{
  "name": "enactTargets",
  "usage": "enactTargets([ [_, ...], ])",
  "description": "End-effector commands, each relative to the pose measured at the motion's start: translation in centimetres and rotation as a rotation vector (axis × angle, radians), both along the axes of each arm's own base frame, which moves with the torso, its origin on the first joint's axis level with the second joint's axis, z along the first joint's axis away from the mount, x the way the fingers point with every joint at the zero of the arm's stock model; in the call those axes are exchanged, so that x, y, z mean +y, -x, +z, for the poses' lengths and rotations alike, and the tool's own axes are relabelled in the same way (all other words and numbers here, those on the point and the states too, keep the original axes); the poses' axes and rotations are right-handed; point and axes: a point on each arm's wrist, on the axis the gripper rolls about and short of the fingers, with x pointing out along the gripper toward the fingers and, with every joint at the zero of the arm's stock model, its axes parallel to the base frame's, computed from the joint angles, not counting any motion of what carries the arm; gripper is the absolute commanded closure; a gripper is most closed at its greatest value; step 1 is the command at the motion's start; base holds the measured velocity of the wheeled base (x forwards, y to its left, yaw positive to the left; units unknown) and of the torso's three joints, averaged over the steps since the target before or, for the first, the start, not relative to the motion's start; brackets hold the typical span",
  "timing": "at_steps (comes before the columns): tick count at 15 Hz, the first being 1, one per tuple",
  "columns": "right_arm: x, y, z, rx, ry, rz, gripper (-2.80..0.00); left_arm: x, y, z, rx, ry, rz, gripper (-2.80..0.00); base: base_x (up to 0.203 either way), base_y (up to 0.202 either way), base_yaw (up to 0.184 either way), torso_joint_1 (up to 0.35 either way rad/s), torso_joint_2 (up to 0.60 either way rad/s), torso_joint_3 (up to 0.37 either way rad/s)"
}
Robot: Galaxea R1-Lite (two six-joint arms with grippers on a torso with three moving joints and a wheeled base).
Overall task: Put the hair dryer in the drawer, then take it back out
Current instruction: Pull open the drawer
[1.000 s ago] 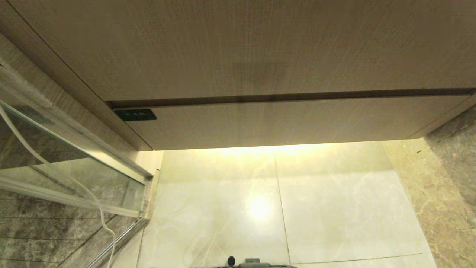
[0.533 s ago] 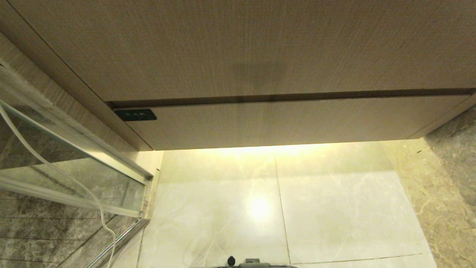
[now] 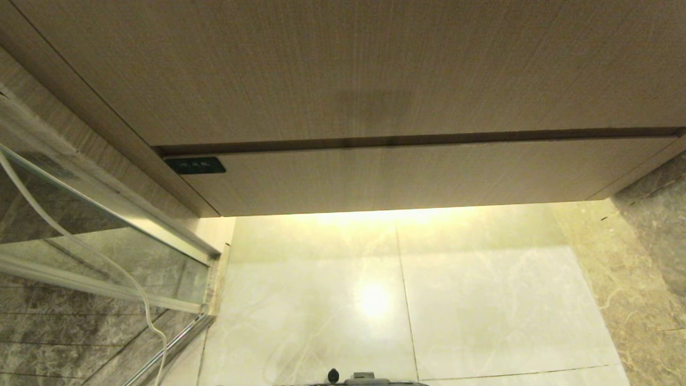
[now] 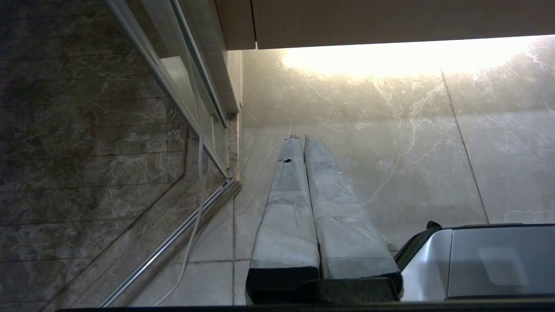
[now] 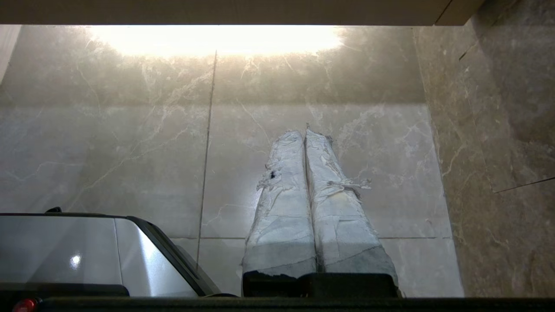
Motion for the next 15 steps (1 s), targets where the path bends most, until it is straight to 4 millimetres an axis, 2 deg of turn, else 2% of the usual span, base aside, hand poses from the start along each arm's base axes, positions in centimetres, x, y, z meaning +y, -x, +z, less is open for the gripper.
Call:
enactTargets([
  [1,0.00,-0.03,-0.07,0.006,0.001,0.001,0.00,0.00,0.00,0.00,0.000,0.001,0.001,0.00,0.000,0.000,0.000,0.000,0.00,0.000],
  [15,0.00,-0.04,-0.12,0.008,0.001,0.001,0.00,0.00,-0.01,0.01,0.001,0.001,0.000,0.00,0.000,0.000,0.000,0.000,0.00,0.000],
])
